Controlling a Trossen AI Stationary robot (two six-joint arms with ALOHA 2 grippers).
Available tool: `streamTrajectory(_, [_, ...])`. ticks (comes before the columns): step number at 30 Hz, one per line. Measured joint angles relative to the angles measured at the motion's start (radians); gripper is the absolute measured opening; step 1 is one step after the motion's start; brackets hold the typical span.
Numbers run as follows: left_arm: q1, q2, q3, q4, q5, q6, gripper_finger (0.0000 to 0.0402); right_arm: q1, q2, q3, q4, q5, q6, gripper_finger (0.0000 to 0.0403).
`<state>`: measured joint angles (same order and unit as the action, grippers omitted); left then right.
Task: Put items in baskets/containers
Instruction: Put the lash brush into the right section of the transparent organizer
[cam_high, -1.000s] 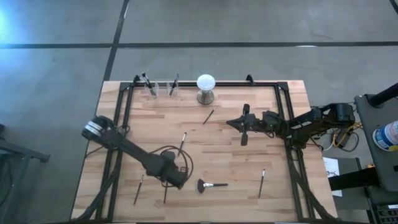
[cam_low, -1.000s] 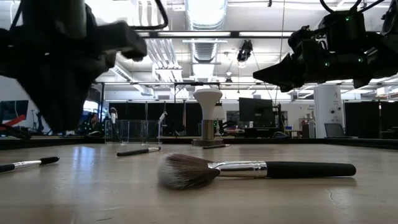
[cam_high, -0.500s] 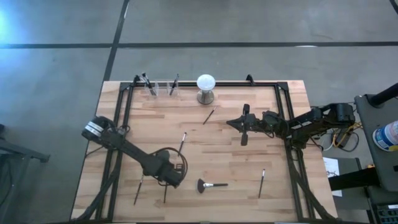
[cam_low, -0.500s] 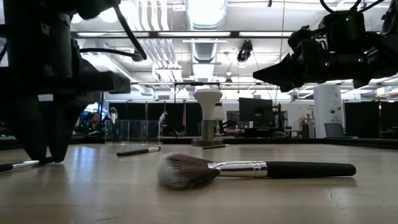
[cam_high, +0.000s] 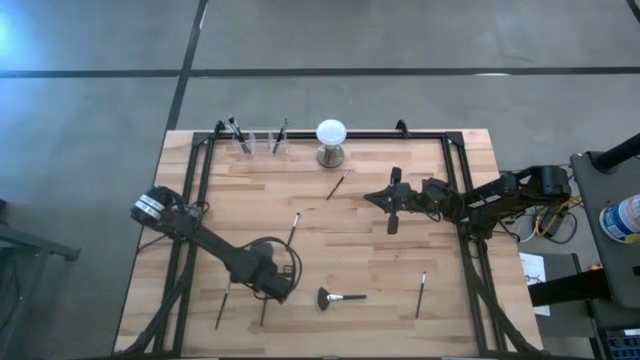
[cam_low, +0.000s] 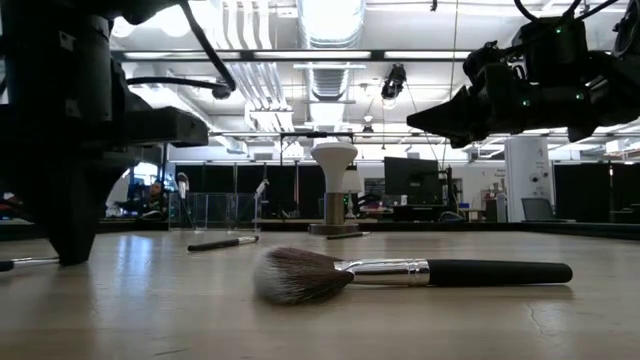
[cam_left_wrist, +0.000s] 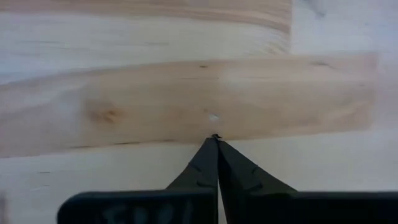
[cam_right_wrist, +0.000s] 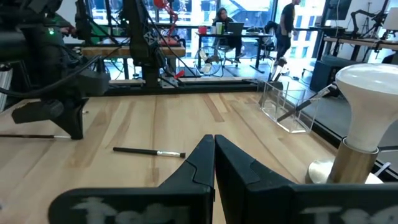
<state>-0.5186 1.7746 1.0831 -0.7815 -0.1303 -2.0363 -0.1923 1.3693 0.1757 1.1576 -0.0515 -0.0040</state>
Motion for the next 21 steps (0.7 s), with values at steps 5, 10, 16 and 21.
streamTrajectory(5, [0.000,-0.051,0.012,-0.039,-0.037,0.016,0.0000,0.000,0.014,0.000,0.001,0.001,0.000,0.0008])
streamTrajectory(10, [0.003,-0.122,0.012,-0.077,-0.194,0.014,0.0000,0.000,0.020,0.001,0.003,0.001,0.002,0.0008])
streamTrajectory(16, [0.032,-0.187,0.011,-0.082,-0.422,0.120,0.0000,0.000,0.020,0.011,0.004,0.001,0.004,0.0008])
streamTrajectory(21, [0.107,-0.224,0.007,-0.041,-0.515,0.341,0.0000,0.000,0.020,0.012,0.003,0.001,0.010,0.0009])
